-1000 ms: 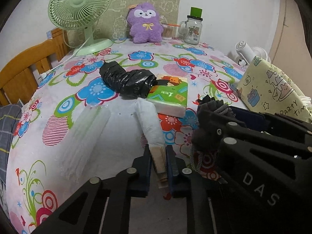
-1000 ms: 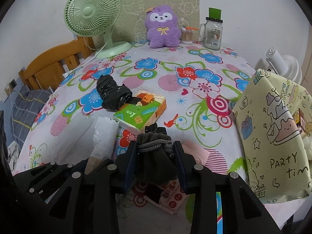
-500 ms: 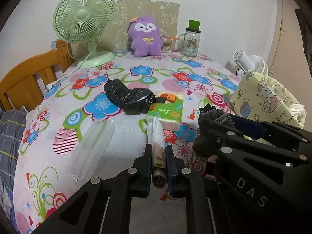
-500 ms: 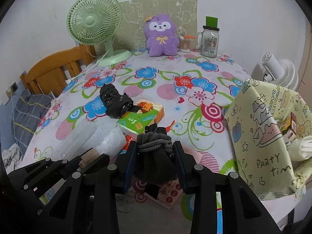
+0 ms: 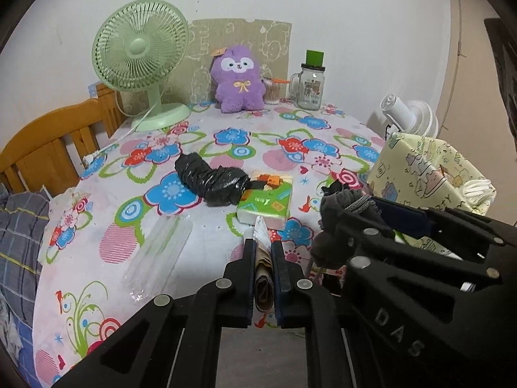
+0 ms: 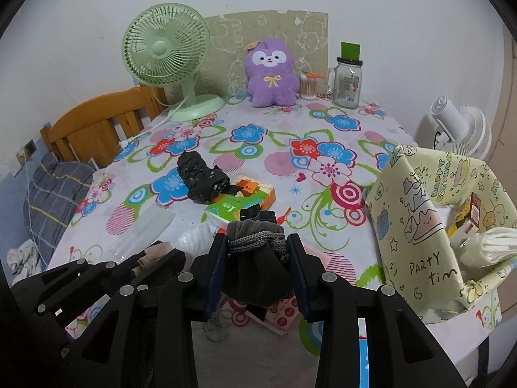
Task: Organize soft objects
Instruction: 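Lift the grey glove with the right gripper toward the yellow-green box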
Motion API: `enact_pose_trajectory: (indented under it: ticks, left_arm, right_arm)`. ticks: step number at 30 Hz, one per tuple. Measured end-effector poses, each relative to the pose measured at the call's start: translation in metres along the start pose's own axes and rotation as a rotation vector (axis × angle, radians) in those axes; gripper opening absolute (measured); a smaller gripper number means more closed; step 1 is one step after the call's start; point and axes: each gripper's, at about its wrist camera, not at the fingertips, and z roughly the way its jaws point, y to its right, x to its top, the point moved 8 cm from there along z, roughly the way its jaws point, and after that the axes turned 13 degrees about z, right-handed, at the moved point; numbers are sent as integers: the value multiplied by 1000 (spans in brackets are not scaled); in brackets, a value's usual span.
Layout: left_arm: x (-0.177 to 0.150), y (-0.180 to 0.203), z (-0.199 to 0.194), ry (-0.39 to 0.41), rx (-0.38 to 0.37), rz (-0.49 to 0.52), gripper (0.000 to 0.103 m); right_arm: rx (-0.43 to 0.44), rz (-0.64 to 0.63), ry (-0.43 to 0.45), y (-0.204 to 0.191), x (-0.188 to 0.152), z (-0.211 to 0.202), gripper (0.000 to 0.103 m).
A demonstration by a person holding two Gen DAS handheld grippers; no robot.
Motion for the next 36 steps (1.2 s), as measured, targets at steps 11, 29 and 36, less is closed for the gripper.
enact_pose_trajectory:
  ticks: [11, 29, 36]
  left_arm:
    - [16, 9, -22, 47, 10, 25, 2]
    - [51, 27, -46, 90, 14, 57, 2]
    - [69, 36, -51, 106, 4, 70, 2]
  right_arm:
    - [14, 6, 46, 0, 13, -27, 41]
    - [15, 31, 103, 16, 43, -61, 41]
    - [4, 39, 127, 26, 59, -72, 41]
